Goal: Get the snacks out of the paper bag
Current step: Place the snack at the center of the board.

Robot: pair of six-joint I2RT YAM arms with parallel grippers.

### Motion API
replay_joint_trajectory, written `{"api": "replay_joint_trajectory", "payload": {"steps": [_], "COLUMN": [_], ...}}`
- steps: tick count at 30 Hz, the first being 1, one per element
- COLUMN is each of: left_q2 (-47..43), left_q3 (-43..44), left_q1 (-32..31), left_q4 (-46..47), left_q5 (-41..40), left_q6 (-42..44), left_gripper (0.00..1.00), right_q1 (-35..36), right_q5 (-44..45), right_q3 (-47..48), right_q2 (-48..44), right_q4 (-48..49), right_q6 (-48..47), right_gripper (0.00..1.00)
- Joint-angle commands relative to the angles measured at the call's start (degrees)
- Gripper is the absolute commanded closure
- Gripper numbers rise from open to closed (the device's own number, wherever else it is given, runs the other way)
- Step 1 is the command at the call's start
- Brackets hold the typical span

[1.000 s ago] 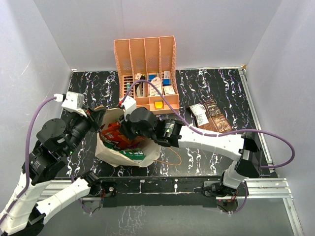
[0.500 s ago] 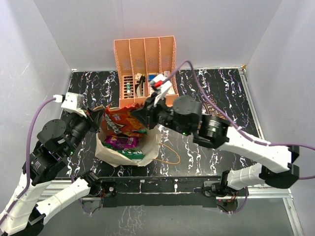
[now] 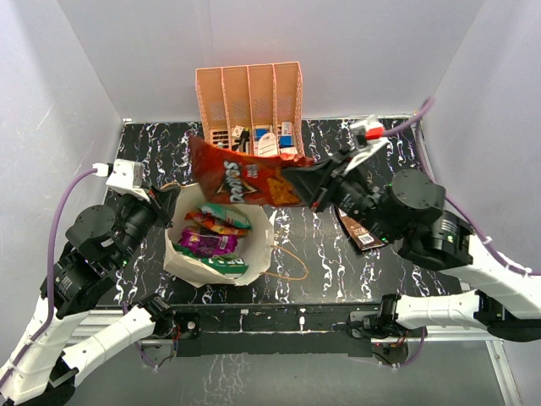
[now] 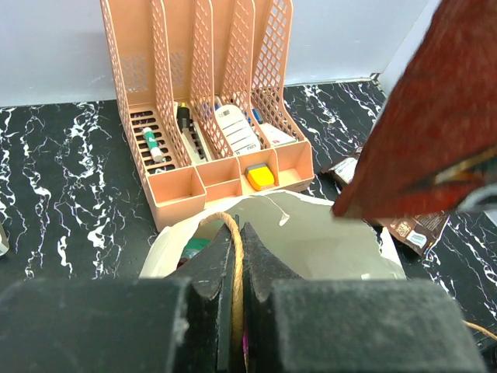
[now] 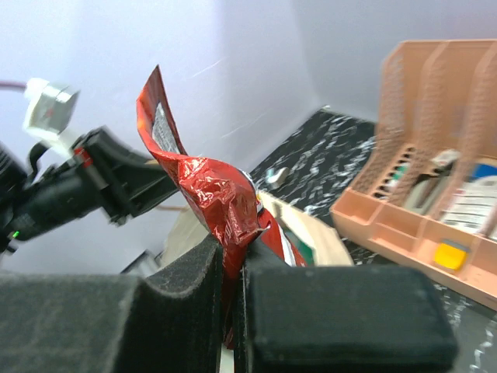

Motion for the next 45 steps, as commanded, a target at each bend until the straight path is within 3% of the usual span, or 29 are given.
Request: {"api": "replay_joint_trajectory", "payload": {"steps": [1,5,10,17,22,25,30,34,39,45], "left_q2": [-0.46,-0.31,0.23,0.79,0.94,0.95,0.57,0.16,0.22,0.51], "left_q3": [0.41,0.41,0.43,0.06,-0.16,-0.05,0.57,1.21,1.54,1.25], "left_q1": [0.21,0.17,0.19,0.17,0.26,0.22,0.21,0.21,0.22,0.20], "left_q4": [2.15,2.33,2.52,3.24,3.59,3.47,2.55,1.99,1.66,1.96], "left_q5": [-0.58,-0.58,-0.06,1.18,2.12,2.54,2.79,2.57,1.89,1.72], "left_q6": [0.11,0.04,-0.16,-0.88,-1.74,-2.36,-3.12,-3.41,-3.06,-2.88], "left_gripper": [1.00,1.00,1.00,1.00,1.00,1.00,1.00,1.00,1.00,1.00], "right_q1": [-0.26,-0.26,-0.31,-0.34,-2.12,-11.12,-37.95,-50.24,-55.22,-55.99], "right_q5": [19.00,38.79,53.27,57.20,56.71,49.30,20.26,0.44,-14.74,-17.30], "right_q3": [-3.19,-9.23,-17.65,-30.60,-34.10,-33.94,-34.09,-35.98,-36.84,-36.83], "right_q2": [-5.08,-7.31,-10.56,-19.12,-16.98,-13.05,-5.14,-3.47,-1.68,-1.23], "right_q4": [-0.59,-3.20,-5.23,-5.15,-5.21,-5.29,2.43,8.50,13.32,17.28], "right_q6": [-0.78,-0.55,3.43,12.25,14.96,16.02,10.80,12.66,17.77,24.49], "right_gripper": [0.93,0.93,0.93,0.93,0.93,0.93,0.93,0.93,0.93,0.93]}}
